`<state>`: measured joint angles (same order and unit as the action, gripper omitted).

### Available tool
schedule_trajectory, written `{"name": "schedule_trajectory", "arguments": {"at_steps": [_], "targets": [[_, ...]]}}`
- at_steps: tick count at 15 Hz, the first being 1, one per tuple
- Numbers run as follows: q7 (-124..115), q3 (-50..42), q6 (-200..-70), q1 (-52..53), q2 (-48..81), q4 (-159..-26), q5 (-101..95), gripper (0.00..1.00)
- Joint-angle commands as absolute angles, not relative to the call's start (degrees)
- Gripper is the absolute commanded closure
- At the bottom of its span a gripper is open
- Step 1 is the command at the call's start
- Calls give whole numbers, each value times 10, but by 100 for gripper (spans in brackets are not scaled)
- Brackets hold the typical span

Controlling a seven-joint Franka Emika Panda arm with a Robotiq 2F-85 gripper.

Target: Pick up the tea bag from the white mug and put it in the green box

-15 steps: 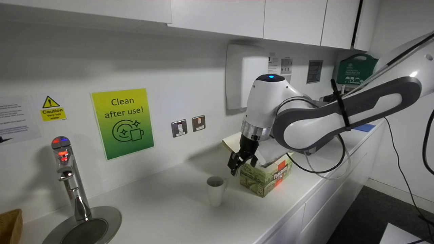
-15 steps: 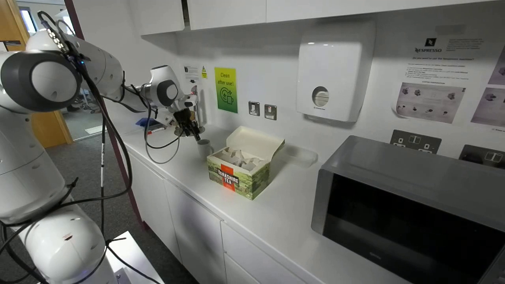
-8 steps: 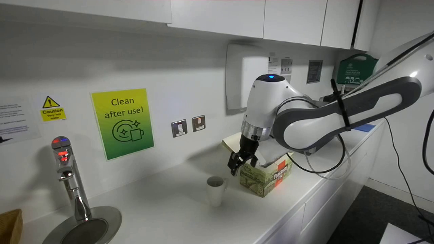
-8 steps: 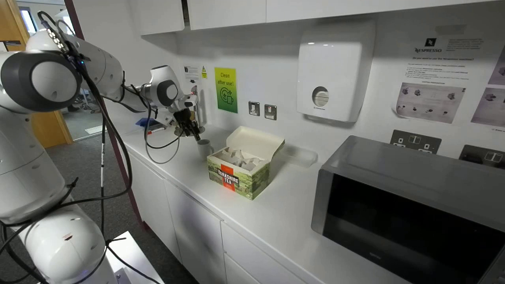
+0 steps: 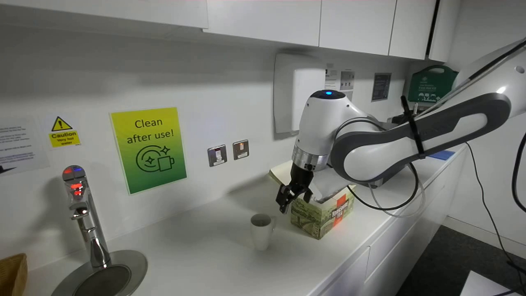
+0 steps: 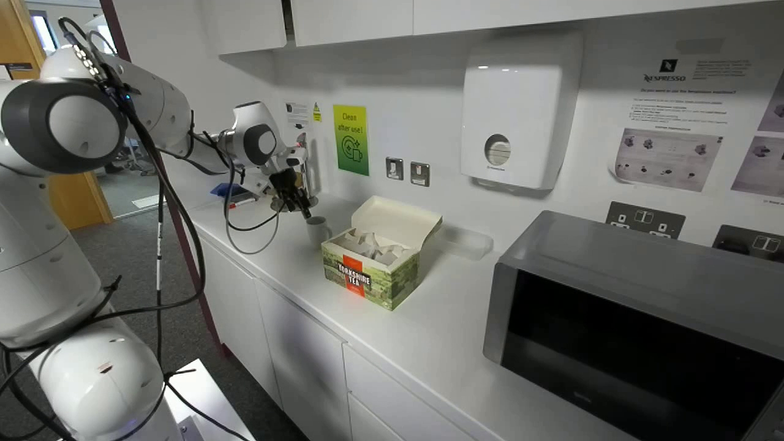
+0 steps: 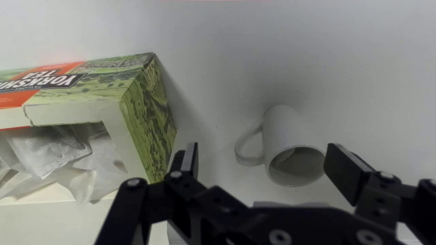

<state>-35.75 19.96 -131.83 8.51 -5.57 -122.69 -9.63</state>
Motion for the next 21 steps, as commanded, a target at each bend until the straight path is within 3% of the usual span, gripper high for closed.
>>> {"name": "schedule_trajectory", "arguments": {"at_steps": [1,21], "targets": [[-358,186,-1317,99,-55,-1226,-98,0],[-361,186,-1348,107,-68,-1267,-94,0]]}}
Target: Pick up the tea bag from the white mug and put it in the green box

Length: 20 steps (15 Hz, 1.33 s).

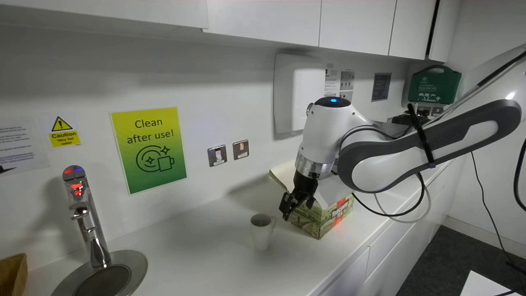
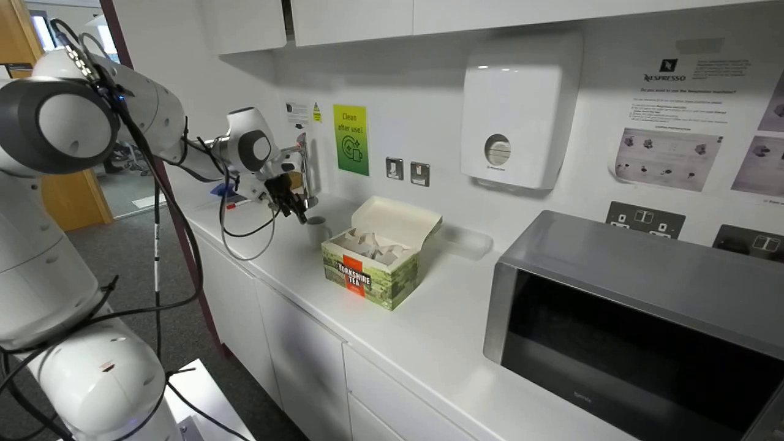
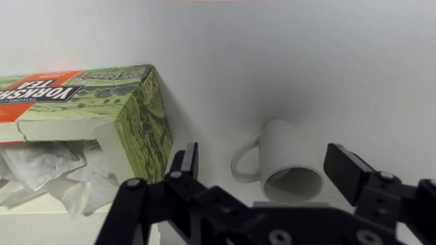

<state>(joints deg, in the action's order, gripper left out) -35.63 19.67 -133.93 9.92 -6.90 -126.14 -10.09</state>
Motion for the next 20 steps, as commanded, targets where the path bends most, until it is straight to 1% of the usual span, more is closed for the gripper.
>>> {"name": "schedule_trajectory", "arguments": {"at_steps": [1,10,20], "targets": [[-360,185,-1343,109,-63,-1263,-83,0],[-366,184,-1284,111,-19,-1191,-98,0],[-313,144,-1207,128,128,-1009,-76,0]]}}
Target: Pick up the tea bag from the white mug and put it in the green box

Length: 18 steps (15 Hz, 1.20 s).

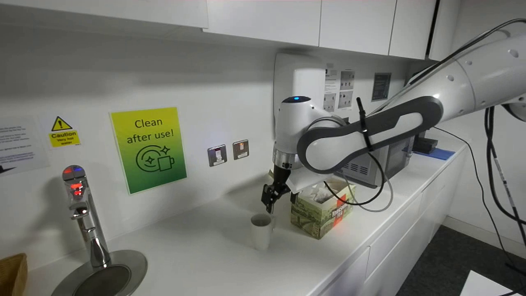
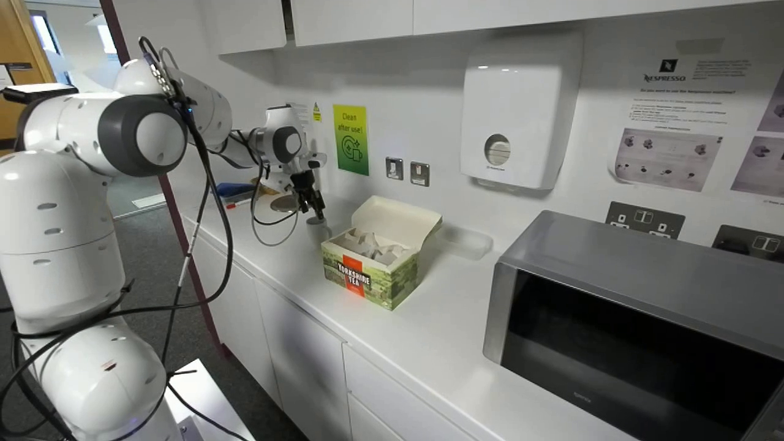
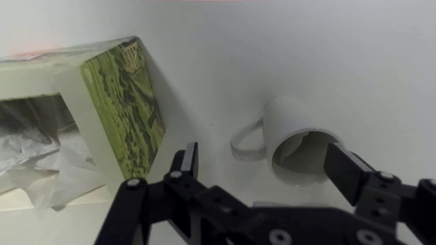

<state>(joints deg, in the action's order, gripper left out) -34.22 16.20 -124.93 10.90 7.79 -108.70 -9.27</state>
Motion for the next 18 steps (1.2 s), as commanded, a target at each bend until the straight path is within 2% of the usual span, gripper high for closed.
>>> {"name": "schedule_trajectory", "arguments": {"at_steps": [1,6,9,12,13,17,18], "targets": [[-307,142,-1201,134,141,-992,-73,0],[-285,137,-1172,162,185,-927,-48,0],[-285,133,-1163,172,195,-909,-38,33],[-287,127,-1158,177,198,-899,-35,42],[-287,125,-1160,176,197,-900,-34,41],[-289,114,-1155,175,202,-893,-37,23],[-289,111,-1152,175,205,-890,-39,26]]}}
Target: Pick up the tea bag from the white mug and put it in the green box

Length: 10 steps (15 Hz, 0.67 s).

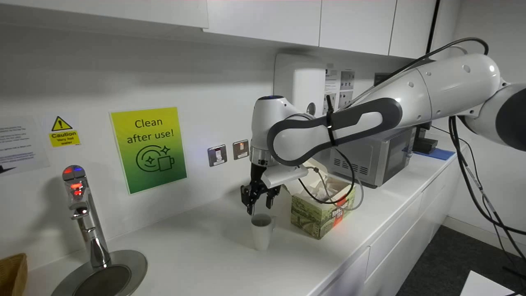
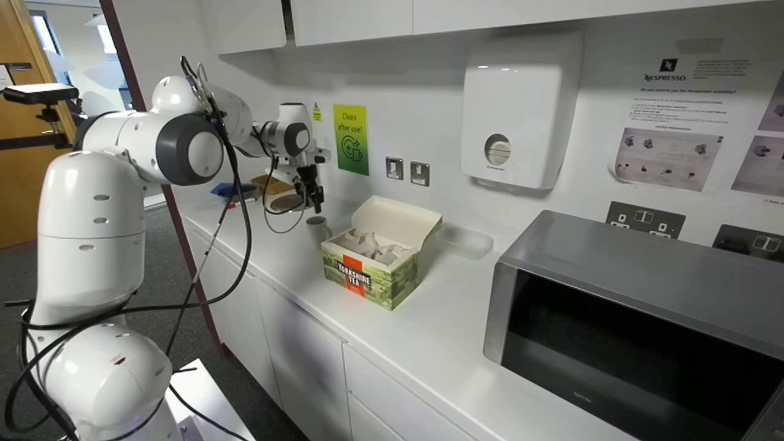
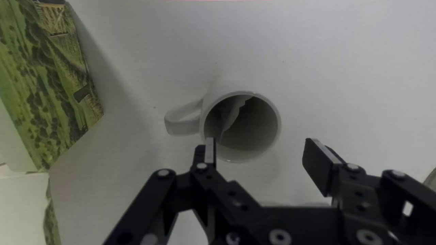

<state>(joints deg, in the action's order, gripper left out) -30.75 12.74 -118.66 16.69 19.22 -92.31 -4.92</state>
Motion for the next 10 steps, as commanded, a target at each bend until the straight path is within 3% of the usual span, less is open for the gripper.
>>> {"name": "schedule_trajectory", "arguments": {"at_steps": [1,4,6,10], "targets": [[-290,109,-1150,175,208,-888,-39,25],[-292,103,-1136,177,218,-881,-42,40],[-293,102,-1130,178,225,-875,-42,43],[-293,100,-1121,181,236,-862,-42,39]]}}
